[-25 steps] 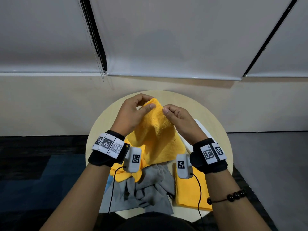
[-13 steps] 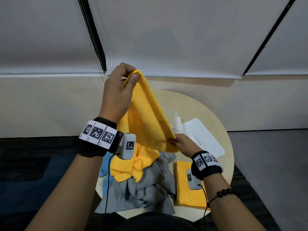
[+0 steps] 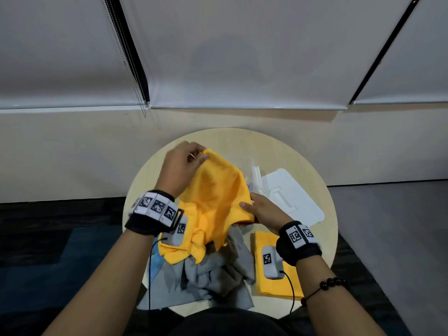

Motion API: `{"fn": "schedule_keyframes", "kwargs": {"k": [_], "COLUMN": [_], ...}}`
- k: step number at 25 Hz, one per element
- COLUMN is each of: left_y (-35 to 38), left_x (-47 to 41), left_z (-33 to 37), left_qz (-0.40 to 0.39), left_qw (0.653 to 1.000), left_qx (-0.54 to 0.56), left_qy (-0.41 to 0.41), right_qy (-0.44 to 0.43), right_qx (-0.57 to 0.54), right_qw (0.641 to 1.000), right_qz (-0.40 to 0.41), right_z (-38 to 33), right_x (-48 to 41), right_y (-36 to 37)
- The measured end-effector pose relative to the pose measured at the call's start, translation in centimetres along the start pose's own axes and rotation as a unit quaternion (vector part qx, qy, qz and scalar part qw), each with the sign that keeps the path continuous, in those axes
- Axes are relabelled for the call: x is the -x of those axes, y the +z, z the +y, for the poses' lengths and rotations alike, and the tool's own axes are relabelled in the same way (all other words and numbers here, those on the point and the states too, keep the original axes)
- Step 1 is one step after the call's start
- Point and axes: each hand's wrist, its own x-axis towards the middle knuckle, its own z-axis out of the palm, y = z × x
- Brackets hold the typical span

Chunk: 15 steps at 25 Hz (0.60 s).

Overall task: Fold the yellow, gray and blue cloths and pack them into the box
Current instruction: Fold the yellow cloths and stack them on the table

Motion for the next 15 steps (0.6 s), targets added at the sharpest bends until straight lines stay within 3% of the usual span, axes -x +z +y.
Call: {"fn": "schedule_keyframes", "kwargs": {"k": [3,6,15], "left_y": [3.4,5.7,6.6], "left_x": [3.1,5.1,5.8], "left_z": [0.2,0.2,-0.8], "left_qz": [-0.097,-0.168,-0.208], "left_qw": [0.995,0.985,0.976], "left_qx": [0.004,0.016,-0.041], "left_qy": [0.022,0.026,0.057], "right_qy": [-0.005,-0.021,-0.010], "right_qx": [-0.181,-0.197,-0.243], "right_qw": [0.983,0.978,0.969], "right_qz": [-0.043,-0.064,-0.051], "right_z": [-1.2,-2.2,-2.6], "right_x": [0.3,0.4,0.1], "right_y": [0.3,0.2,0.2]}}
